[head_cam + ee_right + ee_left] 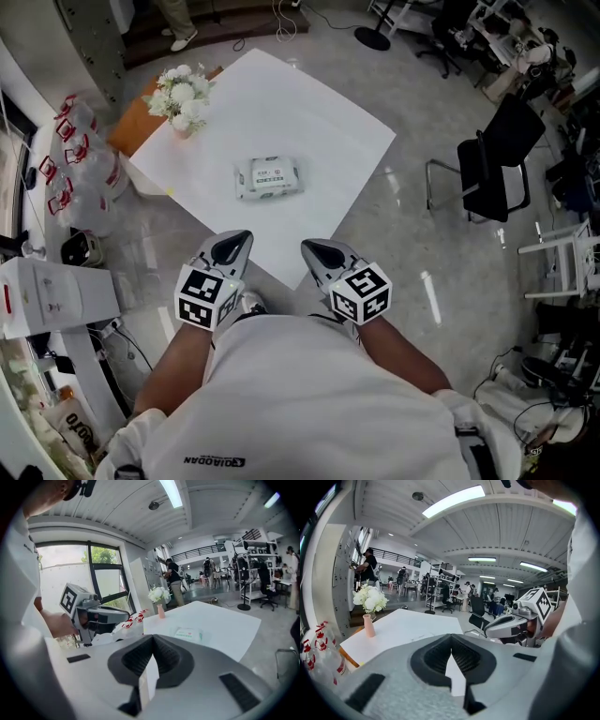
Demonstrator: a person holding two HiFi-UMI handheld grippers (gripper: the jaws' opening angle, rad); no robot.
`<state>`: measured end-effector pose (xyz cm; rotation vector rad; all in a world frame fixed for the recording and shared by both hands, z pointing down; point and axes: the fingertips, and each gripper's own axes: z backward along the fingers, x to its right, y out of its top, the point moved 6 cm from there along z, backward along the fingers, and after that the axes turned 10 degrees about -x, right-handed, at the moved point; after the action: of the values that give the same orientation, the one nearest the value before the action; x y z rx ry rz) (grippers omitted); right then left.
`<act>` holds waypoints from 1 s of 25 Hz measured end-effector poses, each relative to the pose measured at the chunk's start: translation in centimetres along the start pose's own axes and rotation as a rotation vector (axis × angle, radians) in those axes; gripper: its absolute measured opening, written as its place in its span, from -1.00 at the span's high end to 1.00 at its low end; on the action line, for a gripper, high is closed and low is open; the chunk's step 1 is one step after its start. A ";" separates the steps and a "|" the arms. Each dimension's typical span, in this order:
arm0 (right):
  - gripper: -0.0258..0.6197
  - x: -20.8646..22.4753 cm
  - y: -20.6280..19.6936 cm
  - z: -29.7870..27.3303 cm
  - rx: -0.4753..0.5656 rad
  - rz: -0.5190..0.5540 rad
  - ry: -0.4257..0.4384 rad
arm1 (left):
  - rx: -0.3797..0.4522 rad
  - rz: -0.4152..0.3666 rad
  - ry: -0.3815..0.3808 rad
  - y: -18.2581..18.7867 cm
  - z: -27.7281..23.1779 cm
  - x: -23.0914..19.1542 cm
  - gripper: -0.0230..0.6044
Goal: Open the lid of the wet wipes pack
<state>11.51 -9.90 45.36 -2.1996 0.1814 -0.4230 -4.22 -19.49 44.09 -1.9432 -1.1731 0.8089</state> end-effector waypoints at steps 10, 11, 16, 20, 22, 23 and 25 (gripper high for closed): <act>0.90 2.5 1.9 -2.1 -0.011 0.013 -0.041 | -0.041 -0.011 -0.021 0.9 -2.4 -3.0 0.90; 0.90 3.0 2.1 -2.4 -0.013 0.015 -0.036 | -0.044 -0.010 -0.017 0.9 -2.7 -3.0 0.90; 0.90 5.0 3.1 -4.0 -0.044 0.046 0.001 | -0.049 0.032 0.029 1.2 -3.6 -3.7 0.90; 0.90 6.4 4.1 -5.1 -0.060 0.072 0.031 | -0.049 0.049 0.058 1.6 -4.5 -4.0 0.90; 0.90 6.9 4.3 -5.5 -0.066 0.085 0.048 | -0.052 0.069 0.072 1.5 -4.9 -4.2 0.90; 0.90 7.2 4.3 -5.7 -0.068 0.093 0.055 | -0.054 0.075 0.078 1.5 -5.1 -4.2 0.90; 0.90 7.8 4.4 -6.0 -0.075 0.104 0.065 | -0.055 0.085 0.090 1.7 -5.5 -4.3 0.90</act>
<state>16.63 -19.19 47.17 -2.2394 0.3504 -0.4358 -0.76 -25.35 46.36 -2.0640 -1.0761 0.7315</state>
